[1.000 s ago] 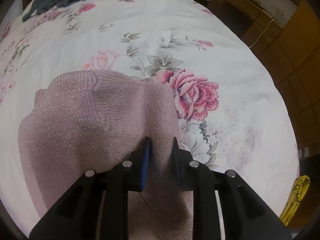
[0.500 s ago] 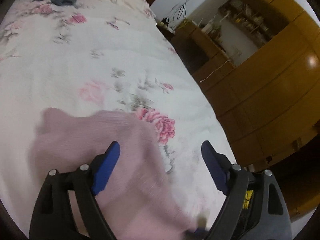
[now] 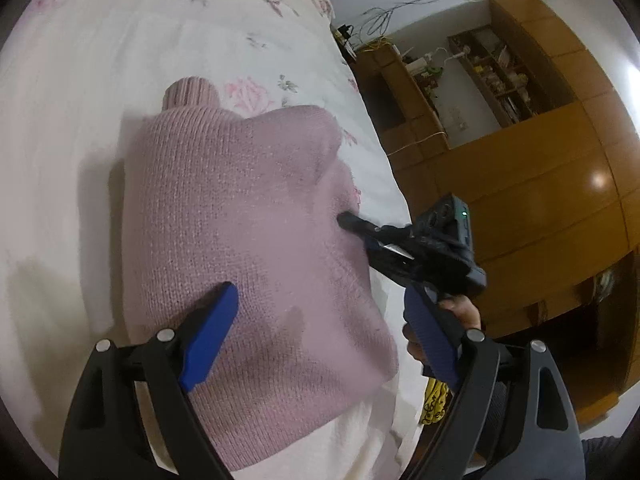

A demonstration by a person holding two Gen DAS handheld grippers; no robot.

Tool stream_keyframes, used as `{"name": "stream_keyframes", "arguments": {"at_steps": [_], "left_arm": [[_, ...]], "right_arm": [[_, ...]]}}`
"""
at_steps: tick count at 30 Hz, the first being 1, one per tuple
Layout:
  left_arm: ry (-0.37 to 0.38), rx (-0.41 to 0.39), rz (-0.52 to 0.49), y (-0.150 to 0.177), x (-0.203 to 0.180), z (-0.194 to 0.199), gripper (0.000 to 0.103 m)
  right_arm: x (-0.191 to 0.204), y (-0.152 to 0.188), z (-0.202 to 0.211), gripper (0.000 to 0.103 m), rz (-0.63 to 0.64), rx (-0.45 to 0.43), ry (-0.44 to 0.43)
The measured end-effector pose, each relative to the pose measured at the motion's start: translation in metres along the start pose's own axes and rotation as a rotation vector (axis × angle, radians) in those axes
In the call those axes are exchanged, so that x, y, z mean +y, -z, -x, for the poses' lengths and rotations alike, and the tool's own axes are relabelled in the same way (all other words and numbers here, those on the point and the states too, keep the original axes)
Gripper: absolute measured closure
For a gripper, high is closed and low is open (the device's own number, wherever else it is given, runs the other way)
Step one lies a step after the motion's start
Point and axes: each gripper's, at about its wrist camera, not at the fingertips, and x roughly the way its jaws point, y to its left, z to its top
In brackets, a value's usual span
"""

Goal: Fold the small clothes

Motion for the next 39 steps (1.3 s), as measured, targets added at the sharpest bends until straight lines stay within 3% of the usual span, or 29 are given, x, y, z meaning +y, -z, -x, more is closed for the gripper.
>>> {"name": "stream_keyframes", "arguments": {"at_steps": [2,4,6,9,10,12,15,17,18,19,20,21,23,24,25,26,28,30,32,33,37,39], "left_arm": [[0.059,-0.007,-0.029,-0.013,-0.011,0.003,0.024],[0.075,-0.005,-0.069,-0.036,-0.022,-0.001,0.024],[0.113,0.021,-0.032,-0.061,-0.017,-0.015,0.024],[0.085,0.059,0.021,-0.090,0.007,-0.041,0.026],[0.096,0.083,0.066,-0.095,0.019,-0.051,0.031],[0.080,0.096,0.083,-0.100,0.032,-0.065,0.032],[0.092,0.097,0.096,-0.104,0.040,-0.074,0.036],[0.090,0.087,0.112,-0.106,0.046,-0.074,0.049],[0.073,0.087,0.122,-0.105,0.054,-0.075,0.056],[0.055,0.088,0.129,-0.104,0.059,-0.077,0.072],[0.037,0.092,0.135,-0.105,0.065,-0.076,0.094],[0.003,0.100,0.150,-0.105,0.072,-0.079,0.103],[0.009,0.095,0.166,-0.105,0.073,-0.074,0.101],[0.021,0.070,0.153,-0.106,0.065,-0.065,0.092],[0.067,0.049,0.137,-0.104,0.055,-0.055,0.062],[0.095,0.036,0.102,-0.100,0.044,-0.043,0.048],[0.139,0.044,0.051,-0.088,0.030,-0.032,0.048],[0.118,0.074,0.018,-0.072,0.025,-0.028,0.048],[0.067,0.116,0.005,-0.062,0.030,-0.035,0.050],[0.049,0.139,0.015,-0.059,0.038,-0.042,0.052],[-0.010,0.139,0.056,-0.057,0.053,-0.059,0.094],[-0.024,0.135,0.086,-0.060,0.053,-0.055,0.096]], "right_arm": [[-0.014,0.000,0.008,0.090,-0.010,-0.042,0.035],[-0.018,0.003,0.008,0.089,0.001,-0.027,0.011],[-0.012,0.001,0.012,0.080,0.020,-0.022,-0.020],[0.010,-0.011,0.030,0.079,0.050,-0.110,-0.002],[0.024,-0.013,0.036,0.079,0.083,-0.126,-0.020],[0.056,-0.018,0.025,0.079,0.180,-0.071,-0.051],[0.070,-0.023,-0.013,0.077,0.228,0.041,-0.039],[0.062,-0.031,-0.040,0.080,0.220,0.079,0.022],[0.053,-0.035,-0.049,0.091,0.207,0.084,0.050],[0.048,-0.034,-0.051,0.100,0.204,0.085,0.068],[0.035,-0.039,-0.053,0.103,0.200,0.078,0.101],[0.027,-0.042,-0.051,0.103,0.179,0.070,0.096],[0.021,-0.044,-0.048,0.103,0.149,0.072,0.085],[0.024,-0.044,-0.039,0.103,0.160,0.066,0.096],[0.027,-0.043,-0.032,0.103,0.163,0.056,0.096],[0.031,-0.039,-0.021,0.100,0.157,0.047,0.070],[0.039,-0.030,-0.005,0.098,0.163,0.049,-0.012],[0.047,-0.007,0.004,0.098,0.199,0.091,-0.085],[0.044,0.012,-0.005,0.098,0.237,0.139,-0.055],[0.035,0.017,-0.009,0.103,0.239,0.155,-0.018],[0.002,0.016,-0.005,0.103,0.178,0.129,-0.007],[0.009,0.018,0.009,0.103,0.199,0.098,0.043]]}}
